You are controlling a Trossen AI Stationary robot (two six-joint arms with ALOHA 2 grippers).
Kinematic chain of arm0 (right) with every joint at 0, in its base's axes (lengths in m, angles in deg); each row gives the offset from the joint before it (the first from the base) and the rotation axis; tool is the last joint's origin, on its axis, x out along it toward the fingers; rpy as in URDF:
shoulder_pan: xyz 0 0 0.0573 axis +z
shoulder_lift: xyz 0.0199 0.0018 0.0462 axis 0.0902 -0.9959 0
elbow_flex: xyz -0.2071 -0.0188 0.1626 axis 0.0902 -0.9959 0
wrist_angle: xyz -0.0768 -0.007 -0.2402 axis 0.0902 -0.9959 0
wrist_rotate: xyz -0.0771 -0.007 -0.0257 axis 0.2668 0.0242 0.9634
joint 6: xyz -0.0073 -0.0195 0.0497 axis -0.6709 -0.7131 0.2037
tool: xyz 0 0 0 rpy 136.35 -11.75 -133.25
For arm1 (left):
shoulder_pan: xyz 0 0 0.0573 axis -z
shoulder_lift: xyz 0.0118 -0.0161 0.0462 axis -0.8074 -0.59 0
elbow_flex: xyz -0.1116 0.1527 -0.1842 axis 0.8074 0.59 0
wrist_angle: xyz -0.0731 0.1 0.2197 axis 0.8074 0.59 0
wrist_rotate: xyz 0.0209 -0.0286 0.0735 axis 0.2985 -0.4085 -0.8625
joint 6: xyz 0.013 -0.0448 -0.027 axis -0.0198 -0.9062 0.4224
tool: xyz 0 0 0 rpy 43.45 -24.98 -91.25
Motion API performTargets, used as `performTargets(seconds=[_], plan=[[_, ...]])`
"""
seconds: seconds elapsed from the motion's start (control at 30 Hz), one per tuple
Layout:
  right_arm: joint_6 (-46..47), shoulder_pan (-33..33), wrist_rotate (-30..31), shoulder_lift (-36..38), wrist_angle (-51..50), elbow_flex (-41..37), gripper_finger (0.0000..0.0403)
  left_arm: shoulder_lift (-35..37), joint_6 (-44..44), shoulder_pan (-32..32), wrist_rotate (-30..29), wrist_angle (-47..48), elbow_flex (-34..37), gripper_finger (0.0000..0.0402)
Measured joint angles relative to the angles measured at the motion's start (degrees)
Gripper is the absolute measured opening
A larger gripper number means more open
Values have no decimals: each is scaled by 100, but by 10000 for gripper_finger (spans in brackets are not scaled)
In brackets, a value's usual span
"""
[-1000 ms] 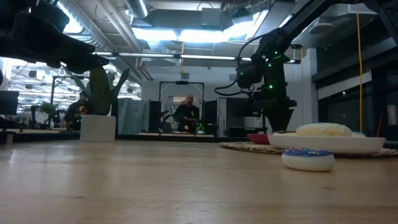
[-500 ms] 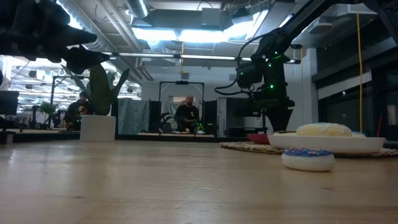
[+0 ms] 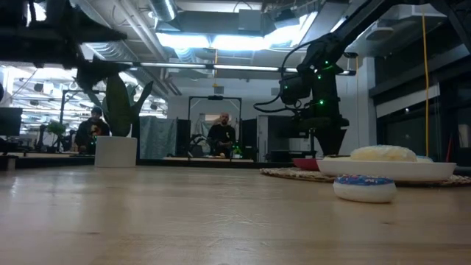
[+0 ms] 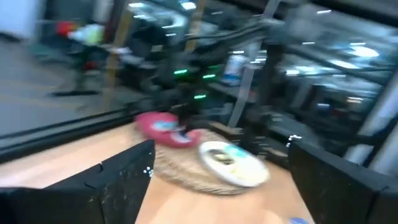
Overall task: Pick & Place donuts
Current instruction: Put the right small dark blue donut on the red plate
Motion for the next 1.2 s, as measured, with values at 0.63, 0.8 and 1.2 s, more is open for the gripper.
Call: performTargets(seconds=[0.63,0.8,1.2], plan=[[454,2,-157,0,-82,-1,192,-2812,1297,270,-99,-220,-2567,352],[558,0,-157,0,-137,15,192,-3961,1030,270,-393,-199,-3190,352],[276,-151,-98,0,-1051,1307,192,-5273,515,270,-451,-278,-3722,352]])
